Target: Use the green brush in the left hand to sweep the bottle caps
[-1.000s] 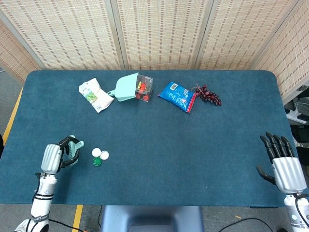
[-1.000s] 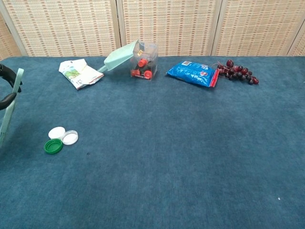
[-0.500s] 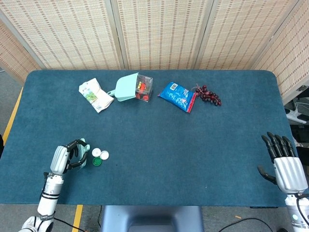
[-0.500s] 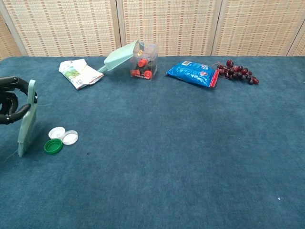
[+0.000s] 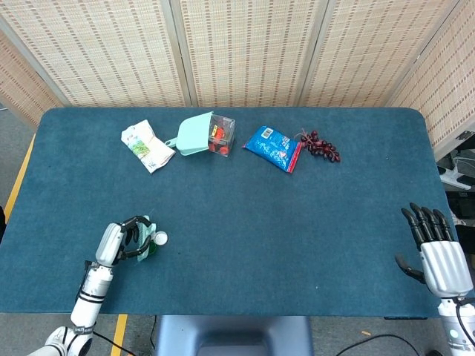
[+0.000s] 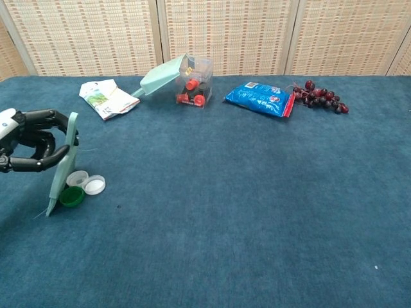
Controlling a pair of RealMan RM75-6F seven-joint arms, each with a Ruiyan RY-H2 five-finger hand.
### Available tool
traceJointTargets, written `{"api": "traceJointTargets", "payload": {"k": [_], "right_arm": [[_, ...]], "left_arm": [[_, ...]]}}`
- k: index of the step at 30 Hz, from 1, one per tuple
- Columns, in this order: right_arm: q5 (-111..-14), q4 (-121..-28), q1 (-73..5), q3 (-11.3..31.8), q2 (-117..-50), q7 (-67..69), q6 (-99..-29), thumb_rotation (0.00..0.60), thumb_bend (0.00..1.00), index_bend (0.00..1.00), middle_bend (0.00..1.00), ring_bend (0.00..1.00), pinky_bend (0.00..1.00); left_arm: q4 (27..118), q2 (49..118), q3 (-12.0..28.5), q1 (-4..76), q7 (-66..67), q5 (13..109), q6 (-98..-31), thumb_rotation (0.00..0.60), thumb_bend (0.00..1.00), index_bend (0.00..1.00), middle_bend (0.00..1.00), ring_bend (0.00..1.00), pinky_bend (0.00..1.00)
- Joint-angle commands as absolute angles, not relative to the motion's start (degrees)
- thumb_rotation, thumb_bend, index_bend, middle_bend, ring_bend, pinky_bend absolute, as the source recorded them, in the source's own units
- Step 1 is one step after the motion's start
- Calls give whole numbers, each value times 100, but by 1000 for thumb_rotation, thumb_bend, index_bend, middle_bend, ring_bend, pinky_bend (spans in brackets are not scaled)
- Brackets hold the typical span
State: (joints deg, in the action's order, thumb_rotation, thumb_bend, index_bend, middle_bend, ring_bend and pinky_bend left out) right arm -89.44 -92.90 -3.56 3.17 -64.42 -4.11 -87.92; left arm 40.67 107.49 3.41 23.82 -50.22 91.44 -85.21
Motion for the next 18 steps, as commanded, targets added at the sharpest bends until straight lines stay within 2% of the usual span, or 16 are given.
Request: {"api": "traceJointTargets", "payload": {"k": [1, 12, 18], "right_arm": [[-8940, -9289, -350, 325, -6429, -379, -8805, 600, 175, 0, 0, 0, 0], [-8909, -9279, -356, 346, -6385, -249, -8791, 600, 175, 0, 0, 0, 0], [-8891, -9260, -346, 364, -6333, -114, -8809, 600, 175, 0, 0, 0, 0]], "left_arm": [[4206, 10793, 316, 2499, -5017, 9209, -8458, 600, 671, 748, 896, 705, 842], [4679, 10890, 333, 2833, -5047, 9298, -8239, 600, 672, 748, 897, 704, 842], [4983, 11132, 503, 3281, -4935, 9375, -8069, 600, 672, 748, 897, 705, 842]]}}
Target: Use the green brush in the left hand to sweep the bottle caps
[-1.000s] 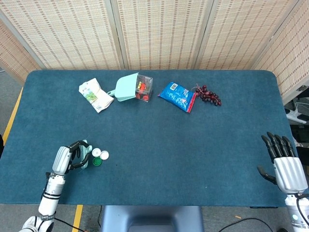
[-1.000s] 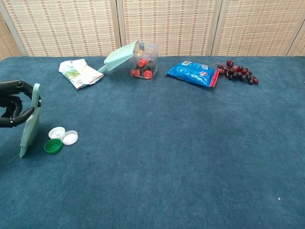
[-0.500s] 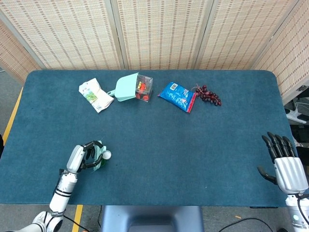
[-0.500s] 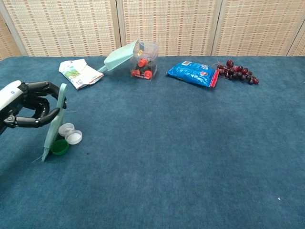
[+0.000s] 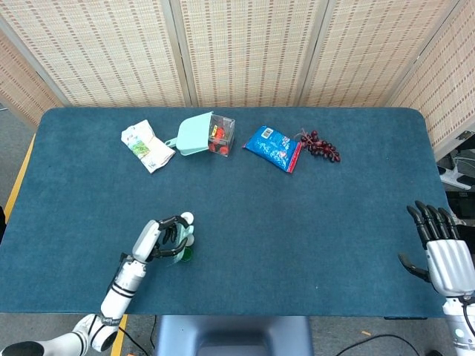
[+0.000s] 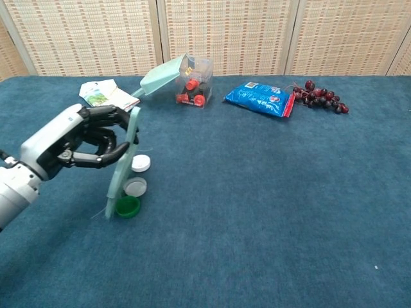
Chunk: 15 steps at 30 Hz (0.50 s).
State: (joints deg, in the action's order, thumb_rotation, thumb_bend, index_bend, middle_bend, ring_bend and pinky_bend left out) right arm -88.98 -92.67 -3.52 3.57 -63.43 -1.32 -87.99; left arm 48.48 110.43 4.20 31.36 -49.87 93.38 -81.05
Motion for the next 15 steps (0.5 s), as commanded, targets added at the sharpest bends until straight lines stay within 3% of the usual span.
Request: {"api": "traceJointTargets", "payload": {"k": [1, 7, 15], "right_arm": [[-8886, -9258, -344, 368, -6328, -103, -8814, 600, 175, 0, 0, 0, 0], [-8888, -9244, -332, 372, -6315, -66, -8838, 600, 174, 0, 0, 0, 0], [-8927, -9259, -336, 348, -6323, -100, -8824, 600, 174, 0, 0, 0, 0]], "left_arm": [[5028, 11135, 529, 3318, -4921, 9387, -8093, 600, 672, 748, 897, 705, 842], [5512, 10879, 700, 3430, -4746, 9462, -8412, 600, 672, 748, 897, 705, 843], [5919, 10001, 752, 3089, -4202, 9227, -8634, 600, 672, 748, 897, 705, 842]]}}
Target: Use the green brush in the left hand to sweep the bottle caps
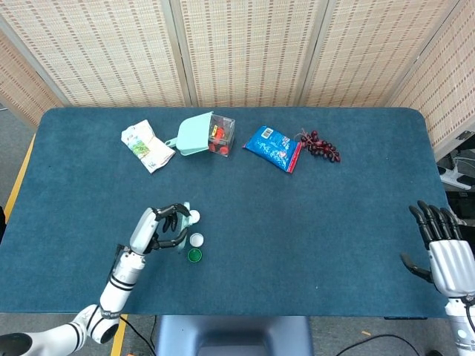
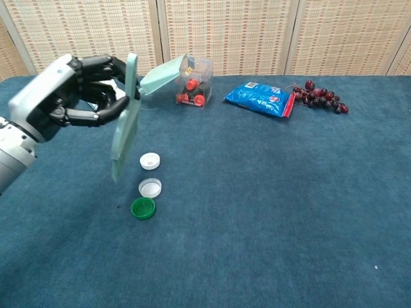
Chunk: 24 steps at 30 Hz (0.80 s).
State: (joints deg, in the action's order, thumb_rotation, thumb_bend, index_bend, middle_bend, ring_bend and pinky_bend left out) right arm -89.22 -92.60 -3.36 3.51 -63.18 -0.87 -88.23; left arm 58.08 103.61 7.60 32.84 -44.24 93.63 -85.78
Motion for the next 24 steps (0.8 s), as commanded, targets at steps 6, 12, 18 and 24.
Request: {"api": "traceJointTargets", "payload": {"k": [6, 12, 18, 24], "right_arm": [[-8965, -9260, -369, 324, -6394, -254, -8770, 600, 174, 0, 0, 0, 0], [-9011, -9272, -430, 279, -6505, -472, -8653, 600, 174, 0, 0, 0, 0], [-8983, -9284, -443, 280, -6534, -538, -8625, 600, 175, 0, 0, 0, 0], [-8972, -9280, -444, 272, -6513, -504, -8612, 600, 174, 0, 0, 0, 0]], "left_arm": [[5760, 9284, 425, 2519, -3666, 8896, -8443, 600, 673, 740, 895, 705, 842], [5287, 9197, 42, 2031, -2826, 8792, -8323, 600, 666, 709, 885, 704, 838], [4466, 9622, -234, 1922, -1746, 9059, -8324, 600, 588, 584, 733, 699, 833], [4727, 9513, -427, 2010, -1506, 9142, -7789, 600, 433, 162, 218, 691, 820]]}}
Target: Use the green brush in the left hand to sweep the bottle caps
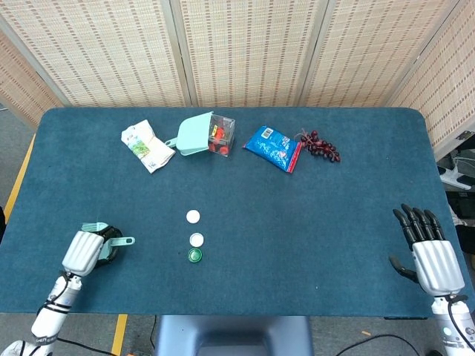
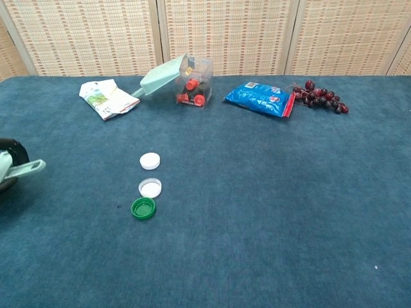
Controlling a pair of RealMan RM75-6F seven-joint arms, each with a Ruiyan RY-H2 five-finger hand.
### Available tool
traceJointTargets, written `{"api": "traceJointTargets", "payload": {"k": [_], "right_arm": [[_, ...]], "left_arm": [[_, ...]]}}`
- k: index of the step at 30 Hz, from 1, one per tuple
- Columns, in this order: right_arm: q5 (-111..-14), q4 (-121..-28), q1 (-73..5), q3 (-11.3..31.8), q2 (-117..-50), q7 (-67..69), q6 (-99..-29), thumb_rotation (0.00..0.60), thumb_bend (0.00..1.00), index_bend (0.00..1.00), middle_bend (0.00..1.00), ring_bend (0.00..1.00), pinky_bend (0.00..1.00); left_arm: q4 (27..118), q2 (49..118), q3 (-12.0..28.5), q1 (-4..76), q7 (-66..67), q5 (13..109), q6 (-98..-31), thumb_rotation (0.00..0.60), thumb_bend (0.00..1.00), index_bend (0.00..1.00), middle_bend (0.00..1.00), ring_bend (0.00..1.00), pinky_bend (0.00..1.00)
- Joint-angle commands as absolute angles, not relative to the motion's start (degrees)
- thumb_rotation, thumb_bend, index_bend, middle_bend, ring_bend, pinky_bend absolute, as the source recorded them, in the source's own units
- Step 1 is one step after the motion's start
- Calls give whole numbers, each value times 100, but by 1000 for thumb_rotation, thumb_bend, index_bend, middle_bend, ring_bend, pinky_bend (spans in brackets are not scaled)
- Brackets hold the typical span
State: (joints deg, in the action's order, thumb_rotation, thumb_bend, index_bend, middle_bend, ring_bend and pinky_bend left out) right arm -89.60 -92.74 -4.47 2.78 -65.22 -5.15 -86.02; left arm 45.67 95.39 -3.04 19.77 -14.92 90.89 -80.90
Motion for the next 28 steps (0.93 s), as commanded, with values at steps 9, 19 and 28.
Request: {"api": "traceJointTargets", "payload": {"k": [9, 19, 28], "right_arm": [[-9008, -9312, -417, 254, -6468, -449, -8667, 600, 175, 0, 0, 0, 0], [-8883, -9377, -362, 263, -6370, -459, -8671, 600, 175, 0, 0, 0, 0], [-8756, -9593, -325, 250, -6293, -686, -8612, 600, 175, 0, 0, 0, 0]], "left_arm": [[5415, 9360, -309, 2176, -1686, 9221, -7732, 600, 344, 0, 0, 641, 814], [7715, 7736, -399, 1264, -351, 9141, -9069, 600, 345, 0, 0, 0, 232], [8624, 6937, -466, 778, 72, 8753, -9113, 600, 362, 0, 0, 0, 107]]}}
